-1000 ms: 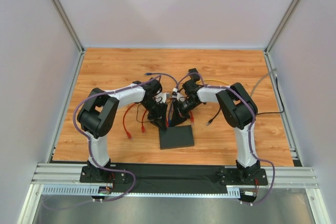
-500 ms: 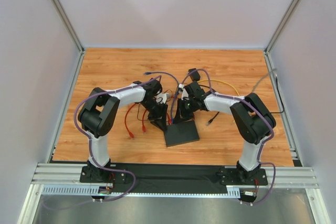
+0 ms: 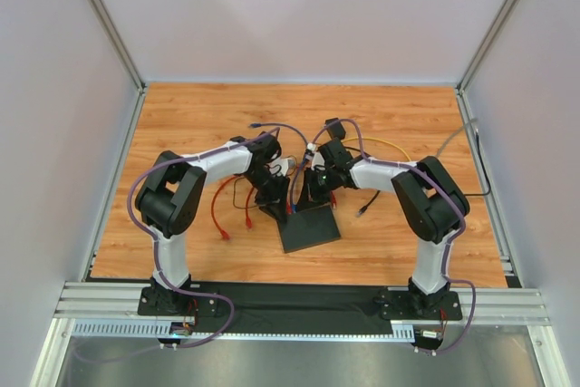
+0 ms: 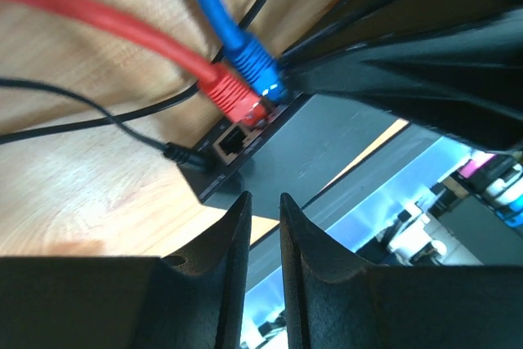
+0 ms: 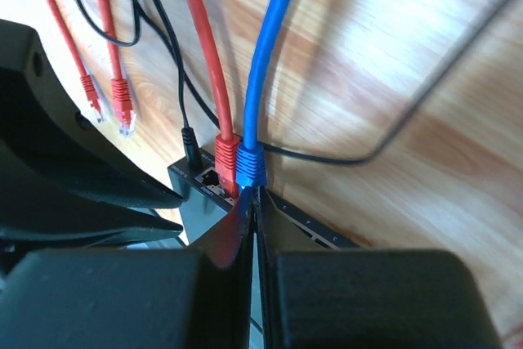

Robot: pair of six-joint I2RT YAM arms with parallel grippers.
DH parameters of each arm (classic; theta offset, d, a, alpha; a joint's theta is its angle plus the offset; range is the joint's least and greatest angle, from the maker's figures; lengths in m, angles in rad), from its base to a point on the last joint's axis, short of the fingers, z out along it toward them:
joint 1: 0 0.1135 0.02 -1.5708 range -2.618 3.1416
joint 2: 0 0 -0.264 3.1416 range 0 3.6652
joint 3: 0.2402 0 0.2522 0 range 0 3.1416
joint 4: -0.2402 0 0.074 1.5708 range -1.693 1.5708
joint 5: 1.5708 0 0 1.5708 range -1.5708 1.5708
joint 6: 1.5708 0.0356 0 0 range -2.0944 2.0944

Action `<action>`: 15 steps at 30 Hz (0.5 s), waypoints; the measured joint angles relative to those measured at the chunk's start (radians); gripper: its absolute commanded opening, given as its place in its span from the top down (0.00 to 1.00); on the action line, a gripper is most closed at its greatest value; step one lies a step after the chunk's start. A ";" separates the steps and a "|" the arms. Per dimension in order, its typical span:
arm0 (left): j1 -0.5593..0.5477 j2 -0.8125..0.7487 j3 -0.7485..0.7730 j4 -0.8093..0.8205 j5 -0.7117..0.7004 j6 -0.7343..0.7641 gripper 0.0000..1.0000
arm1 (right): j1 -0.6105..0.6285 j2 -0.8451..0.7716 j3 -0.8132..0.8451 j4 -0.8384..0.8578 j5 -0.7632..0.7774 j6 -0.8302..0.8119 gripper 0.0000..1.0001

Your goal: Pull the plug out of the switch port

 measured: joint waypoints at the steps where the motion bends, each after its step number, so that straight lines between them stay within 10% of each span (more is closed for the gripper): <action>1: 0.000 0.000 0.008 -0.006 -0.006 0.003 0.72 | -0.001 0.010 0.014 -0.011 -0.011 -0.008 0.97; 15: 0.005 -0.040 0.045 -0.048 -0.052 0.026 0.71 | -0.077 0.036 0.090 -0.184 -0.083 -0.103 0.75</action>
